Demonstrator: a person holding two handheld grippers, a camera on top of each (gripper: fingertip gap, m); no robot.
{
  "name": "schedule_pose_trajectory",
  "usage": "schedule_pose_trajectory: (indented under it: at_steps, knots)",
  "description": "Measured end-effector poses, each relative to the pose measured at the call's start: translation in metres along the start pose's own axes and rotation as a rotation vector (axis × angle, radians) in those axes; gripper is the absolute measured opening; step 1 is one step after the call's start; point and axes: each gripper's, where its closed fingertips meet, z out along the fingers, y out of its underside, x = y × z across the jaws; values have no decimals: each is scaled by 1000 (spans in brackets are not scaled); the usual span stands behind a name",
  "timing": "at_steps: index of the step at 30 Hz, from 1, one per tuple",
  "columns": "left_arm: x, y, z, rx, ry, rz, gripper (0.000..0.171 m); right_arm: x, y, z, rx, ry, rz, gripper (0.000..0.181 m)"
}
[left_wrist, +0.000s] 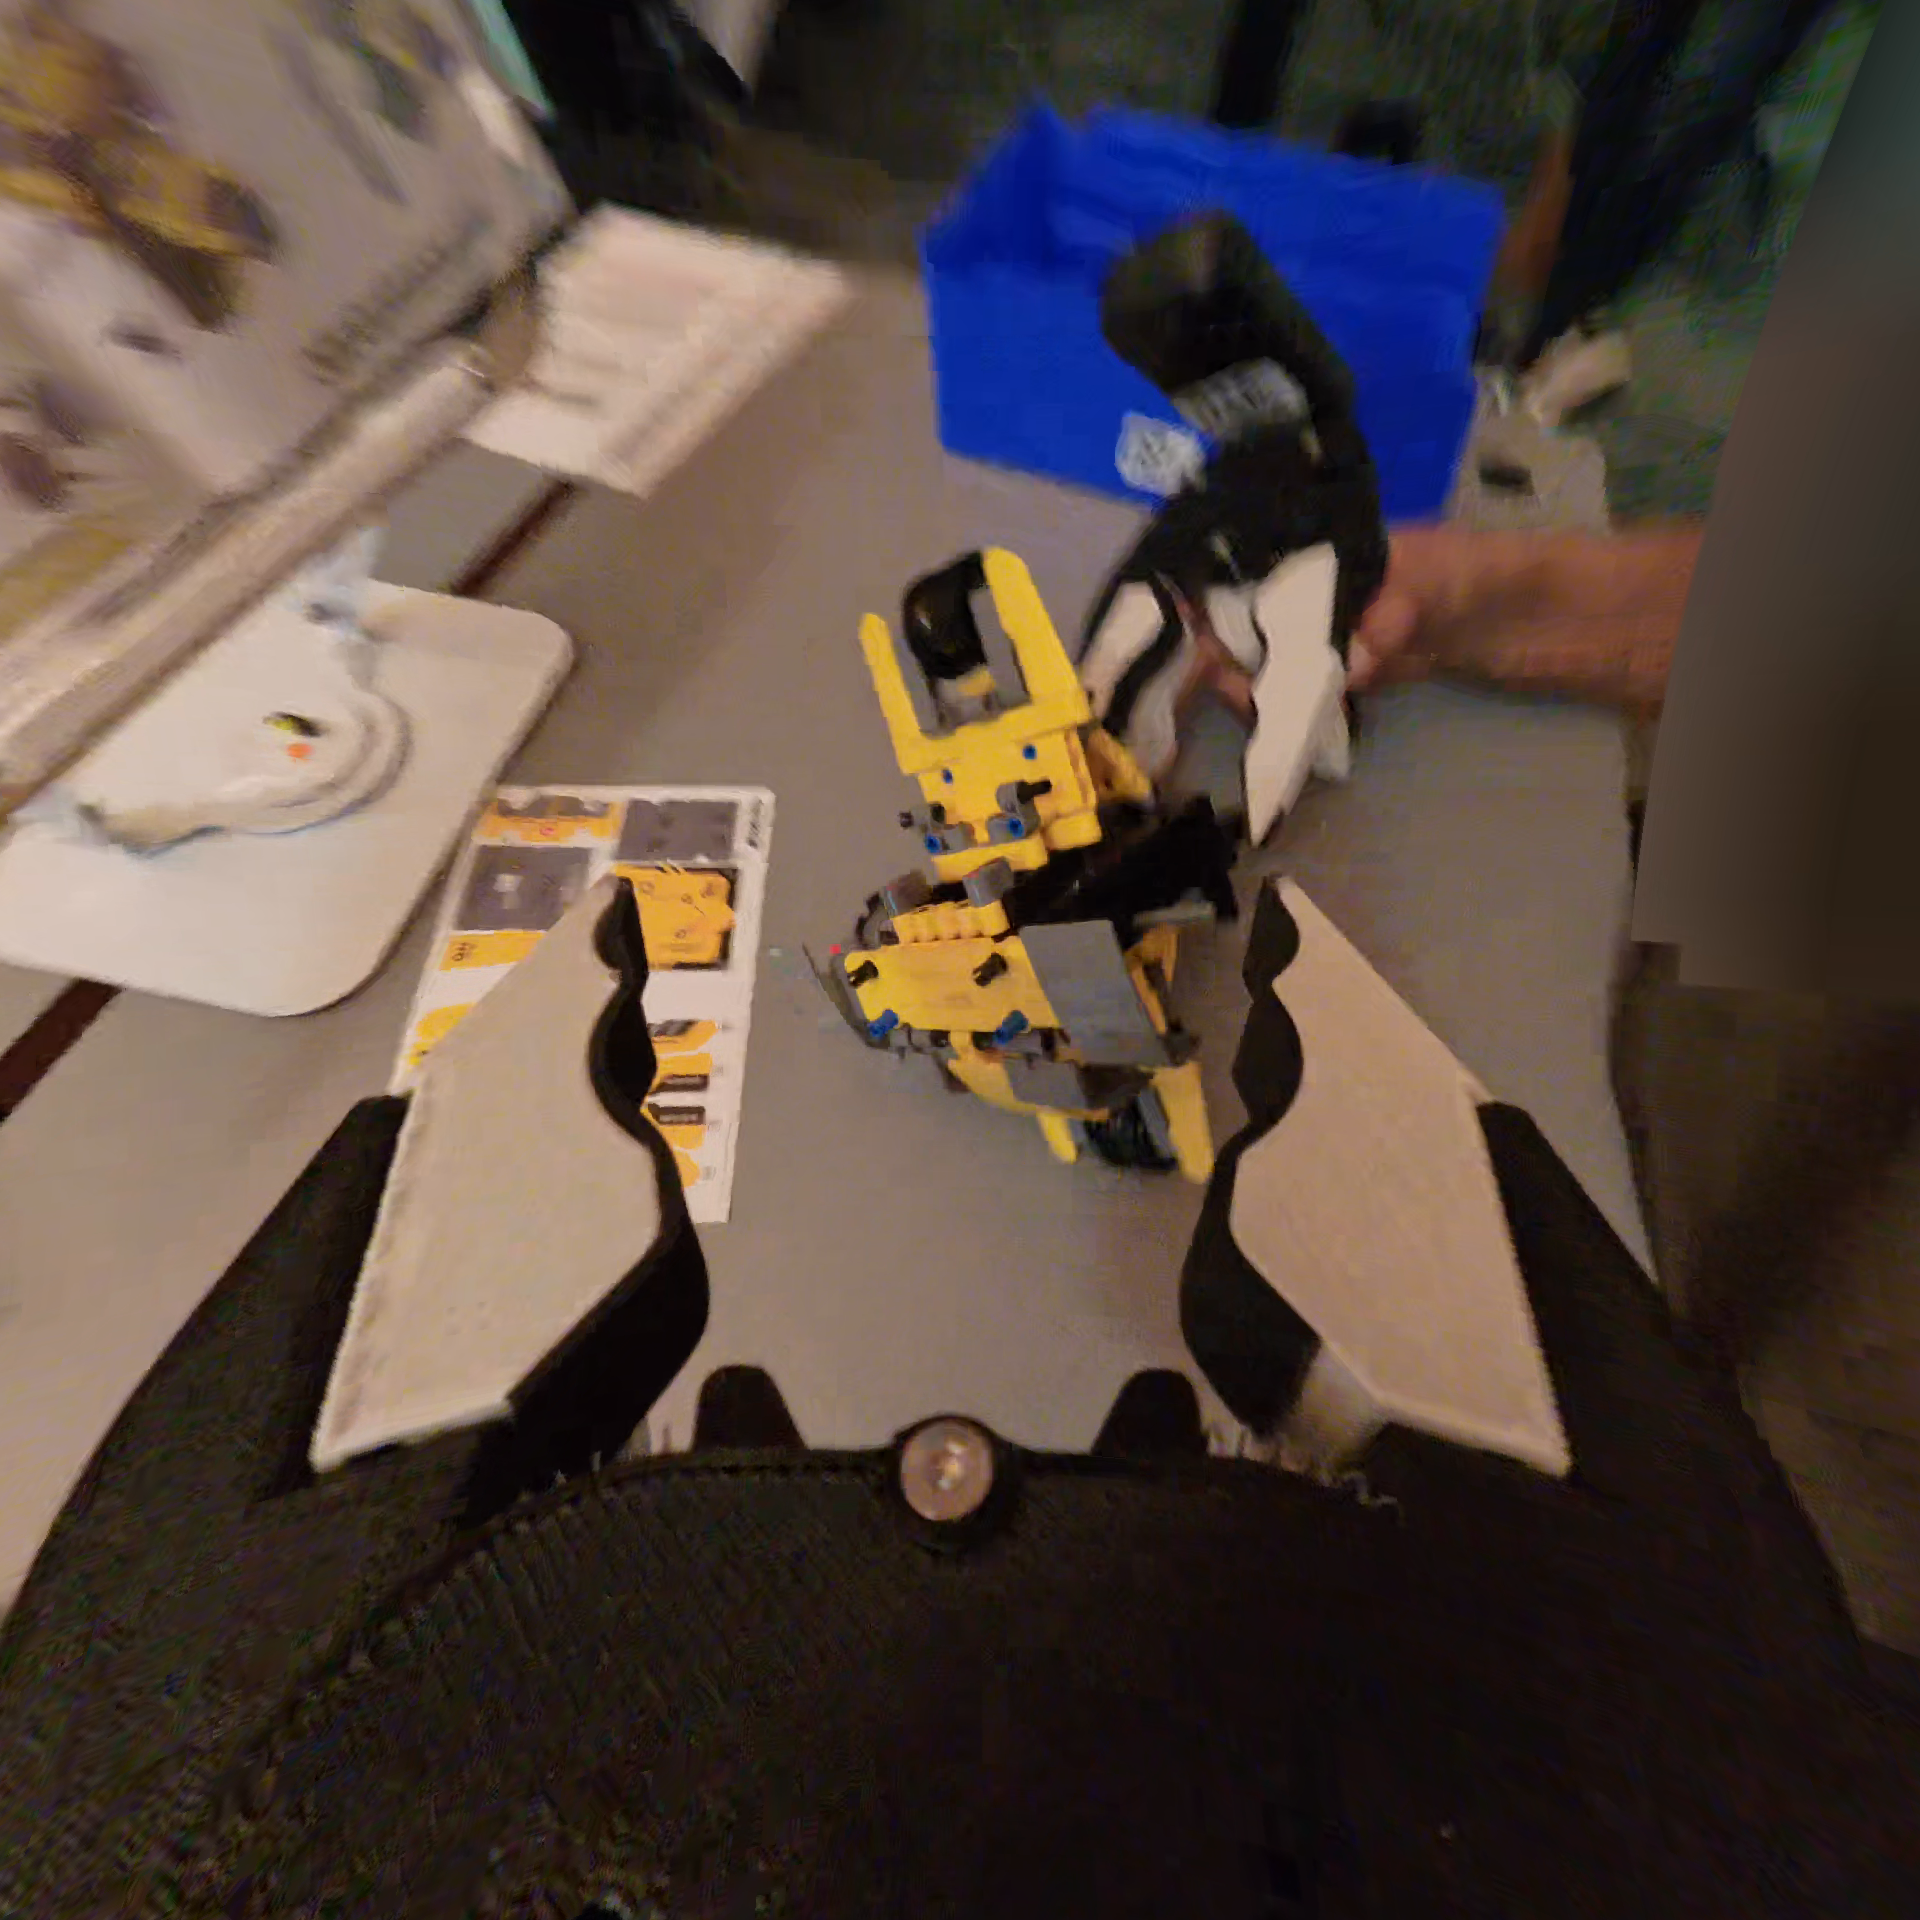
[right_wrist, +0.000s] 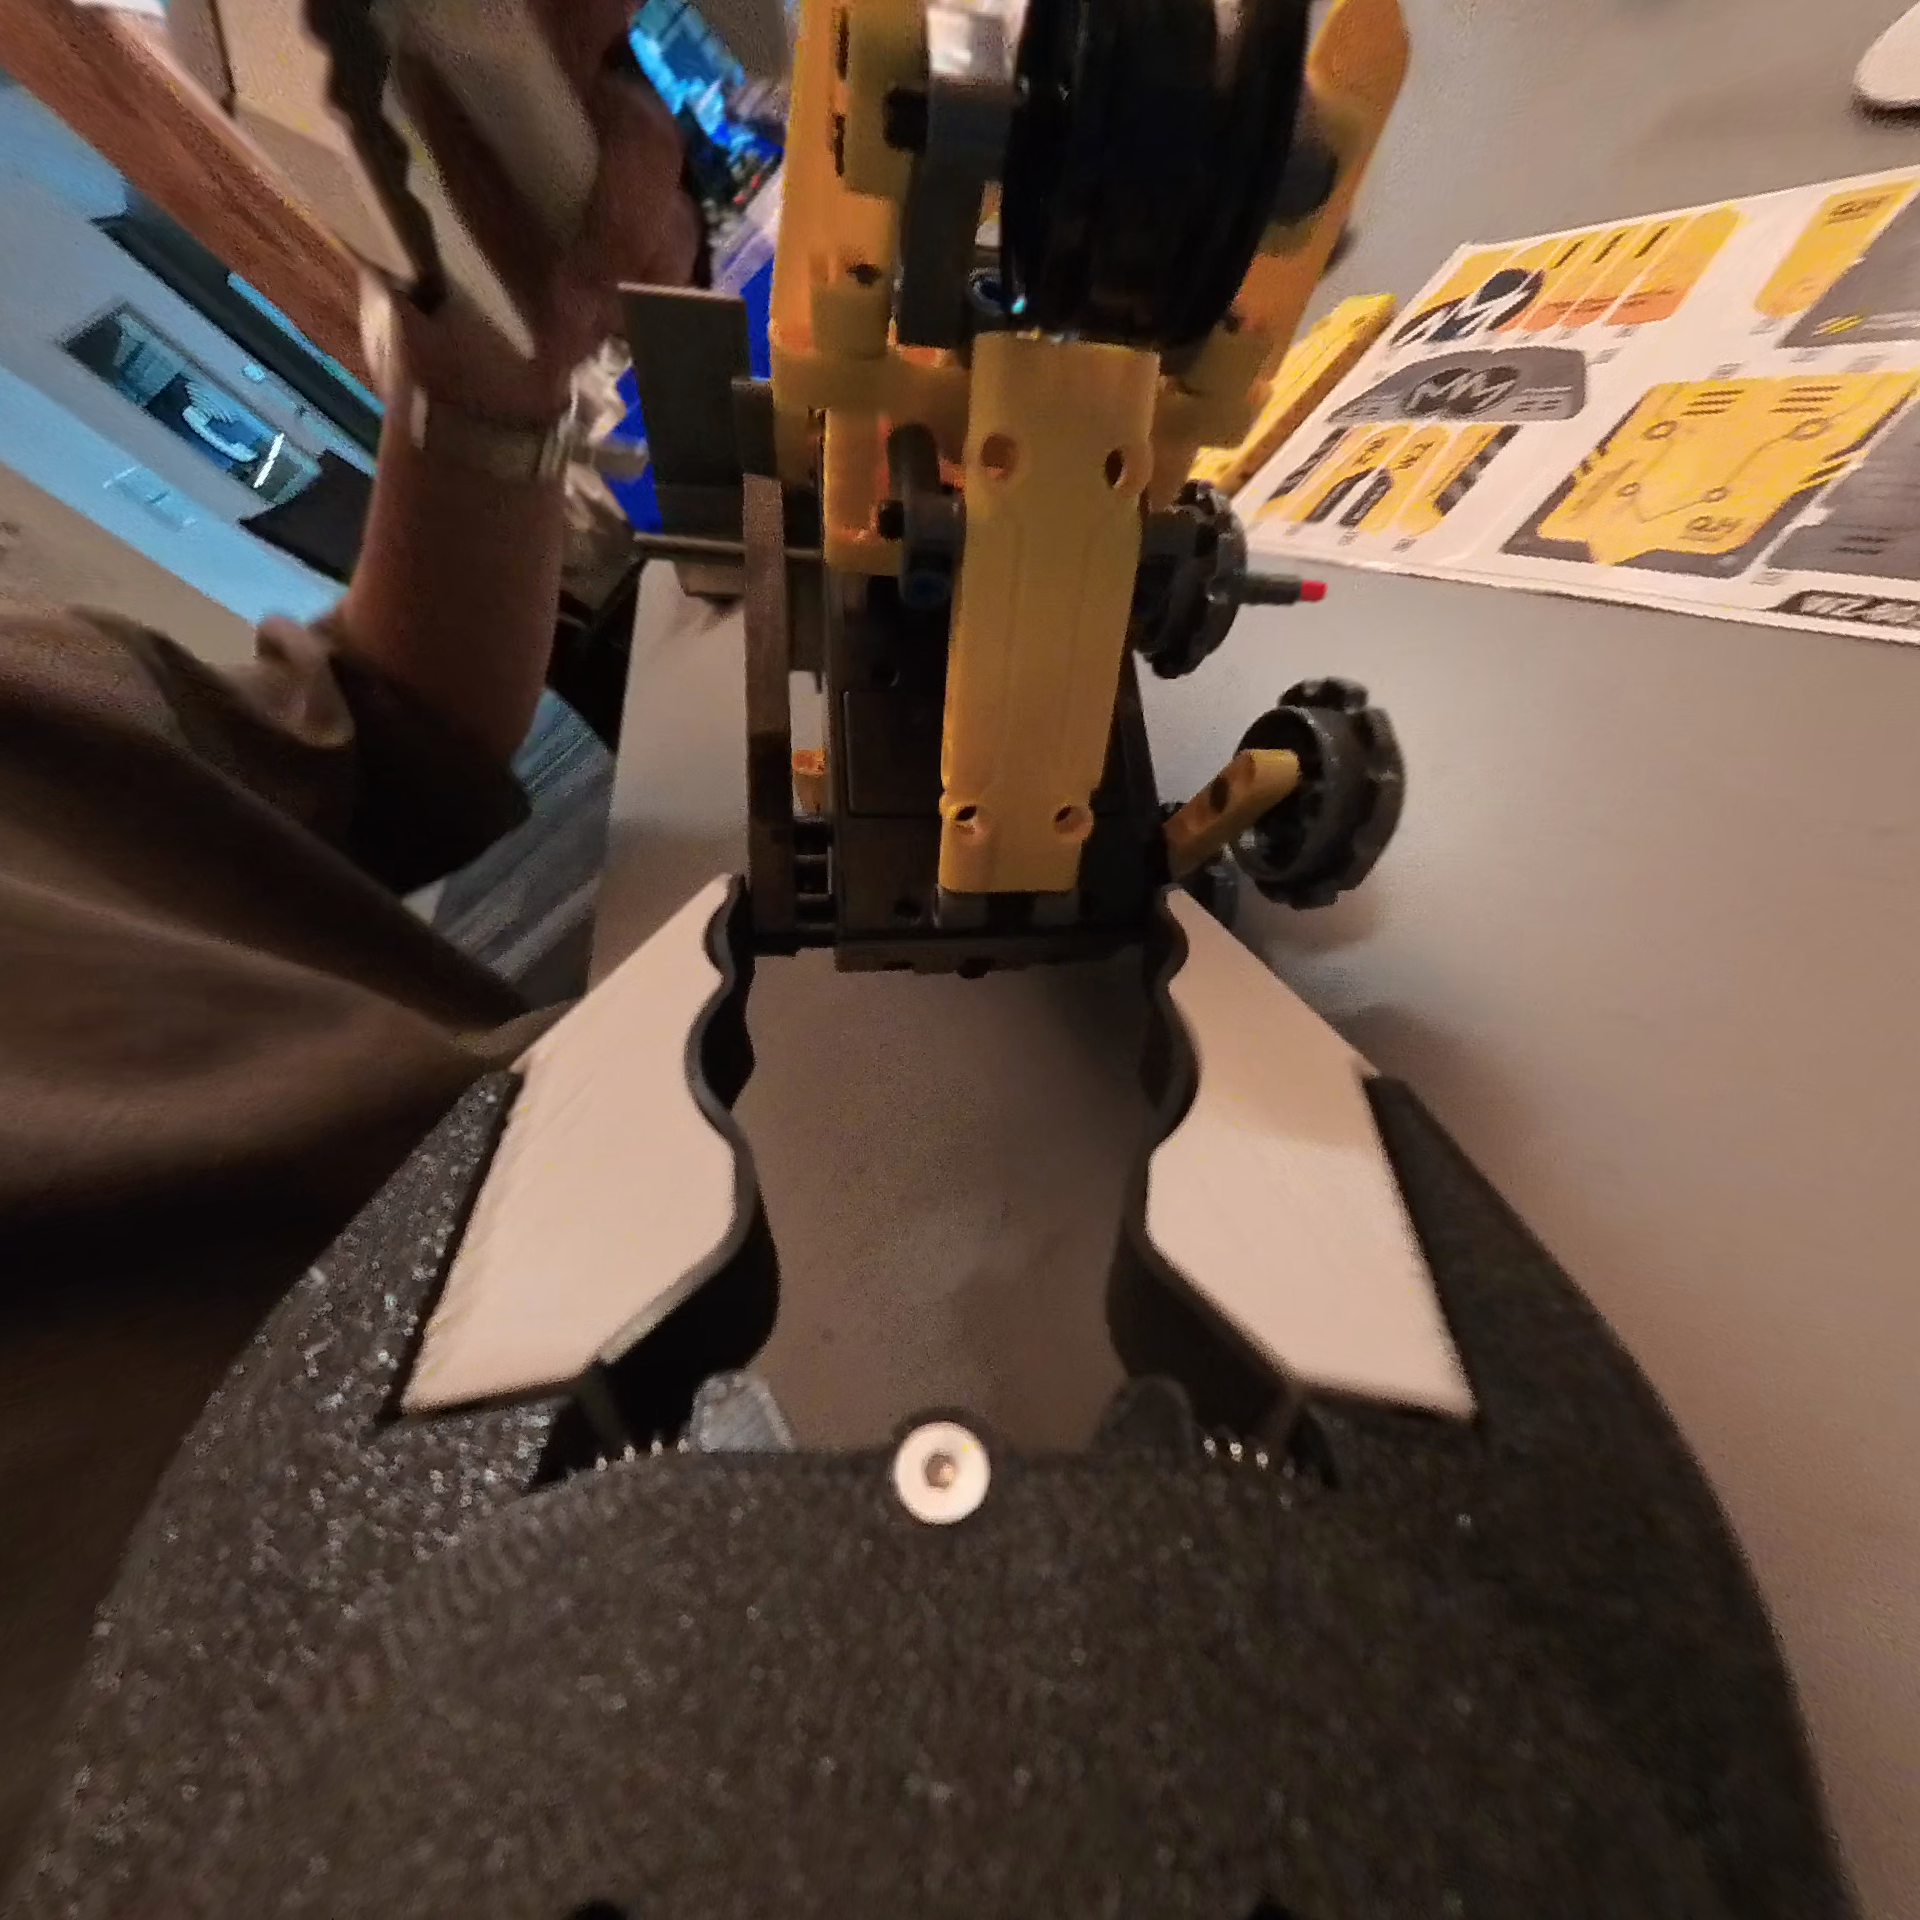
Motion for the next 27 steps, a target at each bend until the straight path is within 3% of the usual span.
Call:
schedule_pose_trajectory:
  at_steps: [4, 8, 12, 21, 24, 27]
  knots:
    - [17, 35, 31, -388, 284, -17, 124, -6, 4, -1, -25, -37, 0, 75]
    - [30, 45, 56, -506, 472, -53, 127, -8, 9, -2, -64, -31, -44, 75]
    - [41, 37, 53, -622, 664, -94, 114, -8, 10, -3, -71, -39, -49, 75]
    - [26, 71, 56, -1154, 683, 27, 115, -10, 12, -3, -85, -39, -58, 75]
    - [31, 75, 53, -1234, 711, 13, 113, -10, 12, -3, -88, -38, -61, 75]
    - [32, 75, 55, -1231, 723, 21, 112, -10, 12, -3, -88, -40, -58, 75]
